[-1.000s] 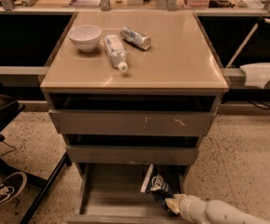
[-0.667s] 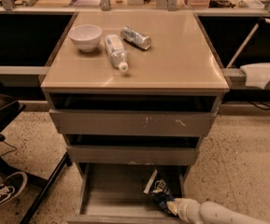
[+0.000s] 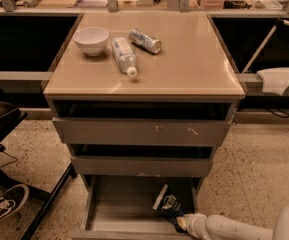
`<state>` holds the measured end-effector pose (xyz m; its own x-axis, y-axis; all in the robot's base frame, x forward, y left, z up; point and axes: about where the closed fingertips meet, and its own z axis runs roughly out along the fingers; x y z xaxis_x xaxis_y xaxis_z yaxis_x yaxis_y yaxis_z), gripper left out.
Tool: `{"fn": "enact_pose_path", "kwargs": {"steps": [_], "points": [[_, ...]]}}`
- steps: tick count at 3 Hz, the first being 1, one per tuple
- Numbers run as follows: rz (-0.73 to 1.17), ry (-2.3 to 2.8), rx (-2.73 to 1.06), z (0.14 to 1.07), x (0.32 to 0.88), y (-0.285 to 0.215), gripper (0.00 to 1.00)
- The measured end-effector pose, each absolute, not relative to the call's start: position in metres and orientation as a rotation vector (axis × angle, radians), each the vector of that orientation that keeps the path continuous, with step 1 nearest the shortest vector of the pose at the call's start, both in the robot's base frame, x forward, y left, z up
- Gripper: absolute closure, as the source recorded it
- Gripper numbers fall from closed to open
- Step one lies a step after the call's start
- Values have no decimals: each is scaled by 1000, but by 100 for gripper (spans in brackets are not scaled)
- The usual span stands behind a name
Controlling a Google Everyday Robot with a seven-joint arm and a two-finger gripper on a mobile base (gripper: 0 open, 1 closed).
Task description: Place blue chip bag into bottom drawer
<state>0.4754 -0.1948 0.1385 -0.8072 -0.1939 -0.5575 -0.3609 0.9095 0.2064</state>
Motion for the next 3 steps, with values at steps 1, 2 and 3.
{"fn": "enact_pose_path", "kwargs": {"steps": [1, 2, 3], "points": [[412, 2524, -398, 138, 475, -195, 81], [412, 2524, -398, 138, 475, -195, 58], [412, 2525, -398, 138, 475, -195, 34]]}}
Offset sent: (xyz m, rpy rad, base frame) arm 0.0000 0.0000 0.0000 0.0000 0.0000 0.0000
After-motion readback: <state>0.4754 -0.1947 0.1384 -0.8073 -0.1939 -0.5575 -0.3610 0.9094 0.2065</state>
